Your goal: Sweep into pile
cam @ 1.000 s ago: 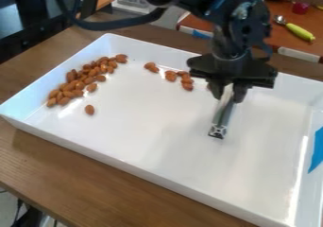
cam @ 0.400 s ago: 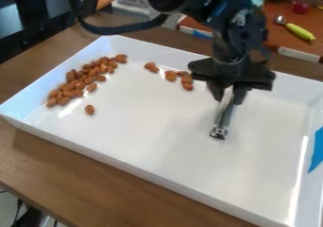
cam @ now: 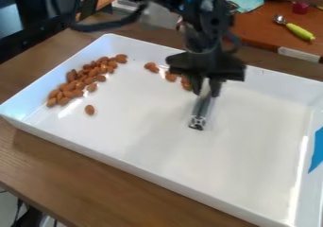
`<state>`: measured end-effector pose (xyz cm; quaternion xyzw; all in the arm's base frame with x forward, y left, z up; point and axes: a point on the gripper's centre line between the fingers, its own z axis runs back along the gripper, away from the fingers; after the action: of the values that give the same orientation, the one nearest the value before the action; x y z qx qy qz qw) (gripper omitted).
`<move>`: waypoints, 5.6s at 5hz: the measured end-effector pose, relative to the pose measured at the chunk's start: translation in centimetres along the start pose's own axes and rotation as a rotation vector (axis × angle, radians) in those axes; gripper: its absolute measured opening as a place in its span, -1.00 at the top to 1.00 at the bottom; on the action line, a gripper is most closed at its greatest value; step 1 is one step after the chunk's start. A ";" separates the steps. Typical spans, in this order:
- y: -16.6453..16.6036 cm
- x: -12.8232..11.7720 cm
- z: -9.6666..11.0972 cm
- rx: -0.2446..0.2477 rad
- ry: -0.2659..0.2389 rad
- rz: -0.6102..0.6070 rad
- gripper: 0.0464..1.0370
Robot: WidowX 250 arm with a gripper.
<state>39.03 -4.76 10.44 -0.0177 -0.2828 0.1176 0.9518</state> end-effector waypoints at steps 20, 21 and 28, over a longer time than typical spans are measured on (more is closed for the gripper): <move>13.4 -2.7 7.4 0.181 -0.158 -0.377 0.47; 9.5 -4.0 7.5 0.159 -0.117 -0.309 0.47; -8.9 -5.3 5.5 0.090 -0.059 -0.107 -0.84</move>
<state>33.68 -14.85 13.16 0.0438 -0.3058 0.0796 0.9478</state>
